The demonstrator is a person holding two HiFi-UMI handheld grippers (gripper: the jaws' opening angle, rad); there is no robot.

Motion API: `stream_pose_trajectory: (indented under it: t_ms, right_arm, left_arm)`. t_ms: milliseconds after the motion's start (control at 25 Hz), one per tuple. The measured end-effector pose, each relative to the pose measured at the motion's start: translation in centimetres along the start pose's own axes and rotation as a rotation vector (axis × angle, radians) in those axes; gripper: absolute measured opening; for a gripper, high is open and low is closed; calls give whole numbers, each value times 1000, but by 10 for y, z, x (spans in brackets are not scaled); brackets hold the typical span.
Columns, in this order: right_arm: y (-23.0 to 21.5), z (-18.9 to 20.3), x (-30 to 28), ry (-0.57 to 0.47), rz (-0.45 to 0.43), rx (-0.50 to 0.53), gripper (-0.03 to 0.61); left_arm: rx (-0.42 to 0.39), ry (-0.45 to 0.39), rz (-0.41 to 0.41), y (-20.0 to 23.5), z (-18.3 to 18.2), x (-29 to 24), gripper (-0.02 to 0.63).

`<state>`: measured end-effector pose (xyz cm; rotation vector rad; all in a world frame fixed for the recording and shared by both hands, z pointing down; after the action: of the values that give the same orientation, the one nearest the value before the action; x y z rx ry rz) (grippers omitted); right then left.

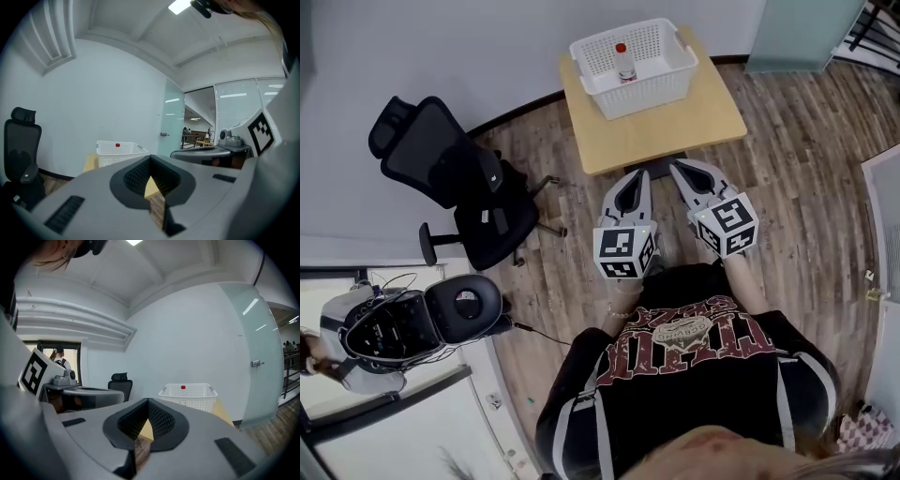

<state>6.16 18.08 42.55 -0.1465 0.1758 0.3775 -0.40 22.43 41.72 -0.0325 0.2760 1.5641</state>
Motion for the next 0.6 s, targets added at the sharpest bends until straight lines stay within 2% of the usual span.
stream_pose_trajectory:
  t_ms: [600]
  right_arm:
    - [-9, -11, -55, -15, 54, 7, 15]
  left_arm:
    - [-11, 0, 67, 47, -11, -36, 44]
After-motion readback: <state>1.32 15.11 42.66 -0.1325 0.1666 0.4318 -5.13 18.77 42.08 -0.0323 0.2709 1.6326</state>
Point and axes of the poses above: the fingertips, and each gripper's own axes: x backward along the fingers, y to its left, z out of its underside, the point moved 2 cm from there along x, backward along the fingers, and after that the axes turned 4 degrees about -z, right-handed, at the moved point
